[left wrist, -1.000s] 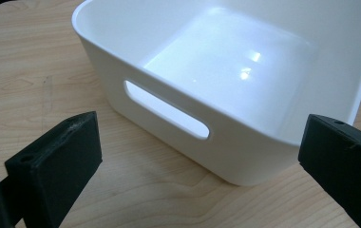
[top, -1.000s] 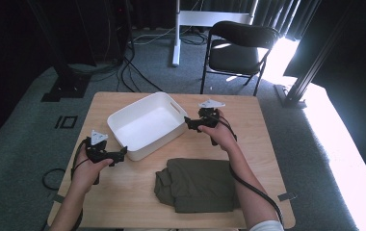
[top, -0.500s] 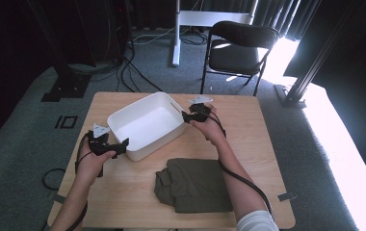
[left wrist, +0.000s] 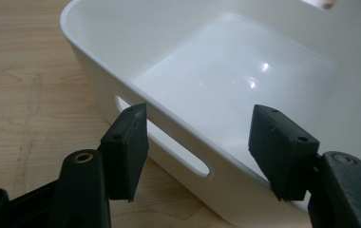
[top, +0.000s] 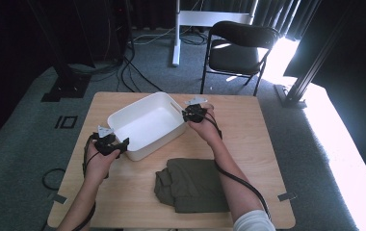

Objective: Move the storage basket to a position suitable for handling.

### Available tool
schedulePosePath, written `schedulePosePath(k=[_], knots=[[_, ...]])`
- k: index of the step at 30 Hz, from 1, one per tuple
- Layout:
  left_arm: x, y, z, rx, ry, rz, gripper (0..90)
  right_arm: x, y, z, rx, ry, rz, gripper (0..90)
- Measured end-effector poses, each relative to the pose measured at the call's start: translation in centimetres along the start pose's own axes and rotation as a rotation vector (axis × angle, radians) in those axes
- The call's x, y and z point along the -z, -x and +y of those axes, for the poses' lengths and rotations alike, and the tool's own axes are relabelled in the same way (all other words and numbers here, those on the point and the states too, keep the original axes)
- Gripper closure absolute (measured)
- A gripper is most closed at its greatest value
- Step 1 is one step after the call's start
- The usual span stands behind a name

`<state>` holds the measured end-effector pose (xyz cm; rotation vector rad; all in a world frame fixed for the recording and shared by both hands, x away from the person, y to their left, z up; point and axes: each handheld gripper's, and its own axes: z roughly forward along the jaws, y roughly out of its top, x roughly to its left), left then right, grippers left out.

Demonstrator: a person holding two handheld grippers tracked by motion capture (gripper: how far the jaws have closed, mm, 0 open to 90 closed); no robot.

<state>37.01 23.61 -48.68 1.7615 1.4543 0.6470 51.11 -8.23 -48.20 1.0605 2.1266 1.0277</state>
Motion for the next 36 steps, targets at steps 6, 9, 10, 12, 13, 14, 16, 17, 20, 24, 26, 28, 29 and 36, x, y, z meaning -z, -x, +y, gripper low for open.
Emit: schedulePosePath(k=[6,9,10,12,13,14,16,17,20,24,26,28,29,36], knots=[[-0.2,0.6,0.1,0.045,0.011,0.049,49.3,0.1,-0.6,0.0,0.011,-0.022,0.003,82.1],[-0.4,0.7,0.3,0.062,0.016,0.051,54.3,0.6,-0.6,-0.2,-0.011,-0.033,-0.011,82.7],[-0.5,0.8,0.3,0.066,0.017,0.053,55.4,0.7,-0.5,-0.3,-0.017,-0.034,-0.010,82.8],[-0.7,0.9,0.4,0.067,0.019,0.055,57.2,1.0,-0.3,-0.5,-0.032,-0.033,-0.011,83.3],[-0.7,1.0,0.5,0.074,0.019,0.052,58.0,1.2,-0.2,-0.6,-0.034,-0.035,-0.013,83.7],[-0.8,1.0,0.5,0.081,0.022,0.050,59.0,1.3,-0.2,-0.6,-0.044,-0.038,-0.016,84.1],[-1.0,1.1,0.6,0.094,0.029,0.048,60.4,1.7,-0.1,-0.8,-0.052,-0.047,-0.020,84.1],[-1.1,1.1,0.6,0.097,0.031,0.046,61.1,1.8,0.0,-0.9,-0.059,-0.048,-0.022,84.1],[-1.4,1.4,0.7,0.097,0.034,0.044,62.9,2.3,0.1,-1.3,-0.074,-0.048,-0.030,83.9],[-1.6,1.7,0.9,0.092,0.032,0.041,64.2,2.9,0.4,-1.7,-0.086,-0.050,-0.035,83.7],[-1.9,2.0,1.1,0.077,0.029,0.033,64.4,3.4,0.6,-2.0,-0.090,-0.053,-0.045,83.8],[-2.1,2.3,1.2,0.067,0.028,0.032,65.1,3.9,0.8,-2.3,-0.100,-0.053,-0.052,83.8],[-2.2,2.5,1.2,0.066,0.028,0.027,65.1,4.0,0.9,-2.4,-0.107,-0.054,-0.054,83.8],[-3.0,3.8,1.7,0.050,0.020,0.011,66.6,5.4,1.9,-3.5,-0.132,-0.049,-0.082,84.4]])
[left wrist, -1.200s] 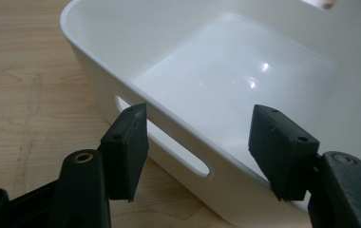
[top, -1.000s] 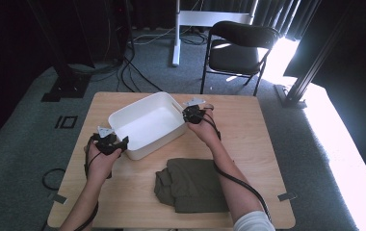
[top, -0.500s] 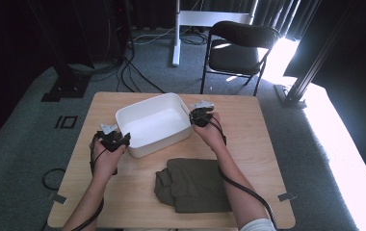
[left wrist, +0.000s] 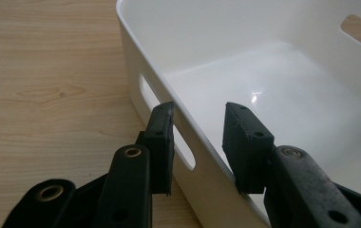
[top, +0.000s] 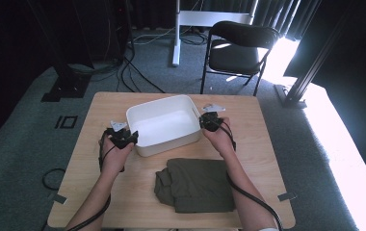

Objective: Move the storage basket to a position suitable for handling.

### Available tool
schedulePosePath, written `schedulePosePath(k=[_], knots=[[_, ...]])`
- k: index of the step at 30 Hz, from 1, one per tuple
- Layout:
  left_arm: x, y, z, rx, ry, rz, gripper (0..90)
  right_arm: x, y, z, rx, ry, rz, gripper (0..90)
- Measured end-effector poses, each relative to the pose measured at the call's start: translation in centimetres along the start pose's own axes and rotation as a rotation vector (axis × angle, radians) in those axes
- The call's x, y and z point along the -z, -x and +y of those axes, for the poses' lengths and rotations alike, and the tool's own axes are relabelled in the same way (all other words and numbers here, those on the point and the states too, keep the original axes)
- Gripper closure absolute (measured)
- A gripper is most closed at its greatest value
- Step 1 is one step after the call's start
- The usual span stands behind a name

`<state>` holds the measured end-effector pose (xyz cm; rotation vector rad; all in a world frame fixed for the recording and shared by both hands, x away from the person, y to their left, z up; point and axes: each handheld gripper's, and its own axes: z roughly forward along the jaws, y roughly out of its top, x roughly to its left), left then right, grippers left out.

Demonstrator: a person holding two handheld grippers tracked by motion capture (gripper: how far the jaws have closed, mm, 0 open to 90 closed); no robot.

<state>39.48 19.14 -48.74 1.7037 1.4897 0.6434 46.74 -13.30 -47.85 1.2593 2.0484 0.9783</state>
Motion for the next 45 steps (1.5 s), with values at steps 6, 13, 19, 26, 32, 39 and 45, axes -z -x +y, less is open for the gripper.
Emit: schedulePosePath(k=[6,13,19,26,32,39,45], knots=[[-0.9,1.1,0.4,-0.017,-0.003,-0.021,67.7,1.1,1.2,-0.9,-0.023,0.002,-0.020,84.7],[-1.8,2.4,0.9,-0.038,-0.006,-0.043,68.3,2.0,2.4,-1.7,-0.046,0.006,-0.035,84.8],[-2.6,3.5,1.3,-0.044,-0.009,-0.059,69.1,2.9,3.6,-2.4,-0.081,-0.002,-0.059,84.9],[-3.7,5.0,1.9,-0.066,-0.013,-0.082,69.8,3.9,5.0,-3.3,-0.106,0.002,-0.086,84.9],[-4.5,5.9,2.2,-0.080,-0.014,-0.111,70.4,5.0,6.1,-4.2,-0.136,0.008,-0.098,85.2],[-5.3,7.0,2.6,-0.101,-0.018,-0.130,71.3,5.9,6.7,-5.0,-0.152,0.008,-0.119,85.1],[-5.8,8.0,2.9,-0.122,-0.023,-0.144,71.7,6.8,7.4,-5.7,-0.180,0.013,-0.130,85.1]])
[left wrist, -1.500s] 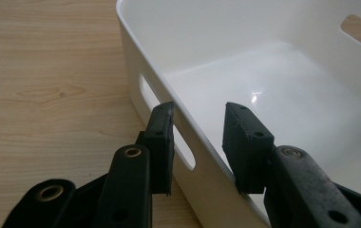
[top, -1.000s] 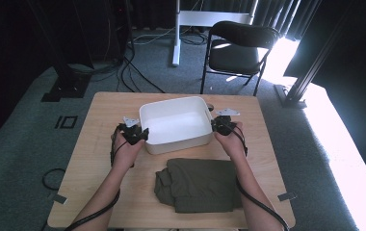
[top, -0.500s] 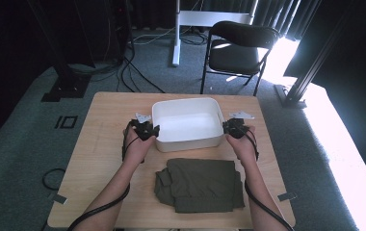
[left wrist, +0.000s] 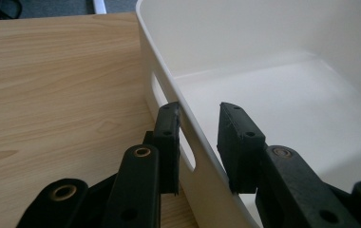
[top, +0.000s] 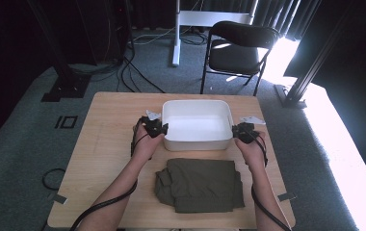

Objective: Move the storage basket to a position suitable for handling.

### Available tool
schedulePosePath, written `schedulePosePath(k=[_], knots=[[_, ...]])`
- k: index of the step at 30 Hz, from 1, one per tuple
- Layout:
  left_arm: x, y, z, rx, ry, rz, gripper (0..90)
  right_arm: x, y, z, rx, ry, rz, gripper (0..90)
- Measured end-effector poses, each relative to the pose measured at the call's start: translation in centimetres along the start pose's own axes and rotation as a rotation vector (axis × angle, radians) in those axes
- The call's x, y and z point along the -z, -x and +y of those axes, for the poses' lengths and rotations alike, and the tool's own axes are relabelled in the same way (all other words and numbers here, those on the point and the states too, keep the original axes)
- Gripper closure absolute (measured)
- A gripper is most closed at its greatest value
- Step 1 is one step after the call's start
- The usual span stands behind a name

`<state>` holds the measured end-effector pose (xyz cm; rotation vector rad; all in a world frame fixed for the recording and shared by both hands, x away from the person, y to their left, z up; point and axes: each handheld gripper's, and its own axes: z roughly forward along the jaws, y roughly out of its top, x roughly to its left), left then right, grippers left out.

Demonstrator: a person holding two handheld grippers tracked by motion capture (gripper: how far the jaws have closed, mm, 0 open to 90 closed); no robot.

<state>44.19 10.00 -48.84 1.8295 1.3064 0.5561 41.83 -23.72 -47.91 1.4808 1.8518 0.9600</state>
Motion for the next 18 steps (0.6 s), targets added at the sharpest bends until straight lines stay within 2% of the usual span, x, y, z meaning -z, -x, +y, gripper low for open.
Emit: schedulePosePath(k=[9,15,18], knots=[[-0.44,0.94,0.20,-0.023,-0.003,-0.011,72.2,1.01,1.05,-0.78,-0.028,0.005,-0.002,84.9],[-0.40,0.98,0.25,-0.040,-0.010,-0.016,71.8,1.05,1.08,-0.75,-0.018,0.001,-0.001,84.7],[-0.33,0.90,0.26,-0.034,-0.015,-0.025,71.5,1.05,1.10,-0.72,-0.013,0.002,-0.002,84.8]])
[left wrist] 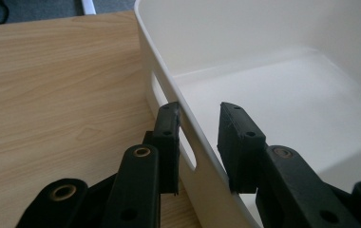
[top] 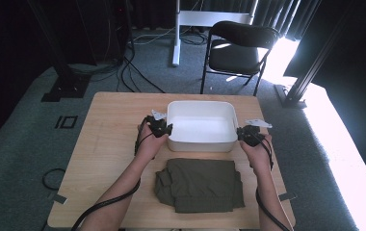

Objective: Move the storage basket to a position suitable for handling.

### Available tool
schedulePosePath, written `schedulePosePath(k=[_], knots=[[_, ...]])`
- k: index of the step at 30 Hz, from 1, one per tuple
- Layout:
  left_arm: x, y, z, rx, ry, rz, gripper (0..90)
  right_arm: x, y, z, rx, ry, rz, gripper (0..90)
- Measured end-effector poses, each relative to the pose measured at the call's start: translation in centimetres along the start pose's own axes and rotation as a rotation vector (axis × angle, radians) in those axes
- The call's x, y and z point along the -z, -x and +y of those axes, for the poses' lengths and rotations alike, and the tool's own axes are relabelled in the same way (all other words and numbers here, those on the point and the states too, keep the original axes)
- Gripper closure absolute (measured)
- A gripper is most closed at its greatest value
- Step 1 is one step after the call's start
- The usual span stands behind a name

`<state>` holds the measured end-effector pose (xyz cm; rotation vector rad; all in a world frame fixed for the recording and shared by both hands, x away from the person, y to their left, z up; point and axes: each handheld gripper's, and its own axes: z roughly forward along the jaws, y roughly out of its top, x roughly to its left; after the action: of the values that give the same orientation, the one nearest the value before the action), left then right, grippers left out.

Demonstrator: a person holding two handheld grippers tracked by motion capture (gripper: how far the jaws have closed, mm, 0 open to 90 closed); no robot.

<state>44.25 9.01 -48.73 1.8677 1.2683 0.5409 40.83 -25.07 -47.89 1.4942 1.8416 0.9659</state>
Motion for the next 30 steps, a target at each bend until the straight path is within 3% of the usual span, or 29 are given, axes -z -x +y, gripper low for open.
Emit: schedulePosePath(k=[7,12,13,15,16,17,18,19,23,30], knots=[[0.3,-0.1,0.1,0.005,-0.018,-0.024,68.4,0.1,0.2,0.2,-0.012,0.016,0.012,82.2],[1.1,0.0,0.6,0.005,-0.008,-0.075,58.4,0.6,0.1,0.9,-0.009,0.072,0.065,61.1],[1.3,0.1,0.6,-0.010,-0.004,-0.080,49.8,0.6,0.0,1.0,-0.001,0.085,0.091,52.6],[1.7,0.2,0.6,-0.011,0.001,-0.102,46.5,0.7,-0.1,1.1,-0.006,0.110,0.115,49.6],[2.0,0.3,0.6,-0.020,0.012,-0.124,44.4,0.8,-0.2,1.2,0.000,0.118,0.119,43.9],[2.1,0.4,0.6,-0.029,0.017,-0.140,36.7,0.9,-0.3,1.3,0.013,0.112,0.127,38.5],[2.5,0.5,0.5,-0.053,0.013,-0.150,33.6,0.9,-0.4,1.3,0.011,0.110,0.146,38.0],[2.7,0.6,0.5,-0.079,0.010,-0.155,33.4,1.0,-0.6,1.3,0.000,0.104,0.182,31.9],[3.5,0.9,0.1,-0.090,0.009,-0.187,22.7,1.6,-1.4,1.2,0.017,0.116,0.207,18.7],[5.3,1.2,-0.8,-0.099,0.026,-0.212,18.6,3.1,-2.1,0.5,0.023,0.118,0.249,17.3]])
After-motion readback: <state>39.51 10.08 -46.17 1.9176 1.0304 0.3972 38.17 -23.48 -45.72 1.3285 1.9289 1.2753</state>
